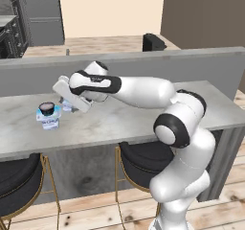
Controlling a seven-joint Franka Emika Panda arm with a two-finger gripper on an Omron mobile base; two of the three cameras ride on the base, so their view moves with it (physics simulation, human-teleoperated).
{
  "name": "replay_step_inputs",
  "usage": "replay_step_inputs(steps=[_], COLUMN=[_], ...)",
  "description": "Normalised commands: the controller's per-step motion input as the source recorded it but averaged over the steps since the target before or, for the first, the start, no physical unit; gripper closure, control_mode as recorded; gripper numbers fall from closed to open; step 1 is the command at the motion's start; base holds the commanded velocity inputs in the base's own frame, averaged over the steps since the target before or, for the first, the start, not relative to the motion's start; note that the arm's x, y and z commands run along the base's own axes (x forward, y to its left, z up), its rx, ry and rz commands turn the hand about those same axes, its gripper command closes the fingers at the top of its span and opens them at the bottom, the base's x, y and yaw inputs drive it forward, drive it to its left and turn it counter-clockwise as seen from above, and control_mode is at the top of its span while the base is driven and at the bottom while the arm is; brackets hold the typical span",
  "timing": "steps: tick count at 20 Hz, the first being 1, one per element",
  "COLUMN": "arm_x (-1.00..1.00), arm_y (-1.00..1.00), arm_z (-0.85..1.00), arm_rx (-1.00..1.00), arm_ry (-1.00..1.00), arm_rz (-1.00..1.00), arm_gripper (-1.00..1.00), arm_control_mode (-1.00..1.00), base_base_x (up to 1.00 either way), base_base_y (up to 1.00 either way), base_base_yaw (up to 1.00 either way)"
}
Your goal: Stack the yogurt containers by placing the smaller containers on top of the larger containers.
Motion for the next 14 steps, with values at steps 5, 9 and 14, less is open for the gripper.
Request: replay_step_inputs(steps=[5, 9, 14], arm_x=[0.46, 0.38, 0.24], arm_y=[0.06, 0.22, 0.23], arm_z=[0.22, 0.42, 0.32], arm_rx=[-0.11, -0.14, -0.1], arm_ry=[0.29, 0.2, 0.06], arm_rz=[0.07, 0.07, 0.07], arm_gripper=[1.0, 1.0, 1.0], arm_control_mode=[-1.0, -1.0, -1.0], base_base_x=[0.0, 0.0, 0.0], base_base_y=[0.0, 0.0, 0.0], base_base_yaw=[0.0, 0.0, 0.0])
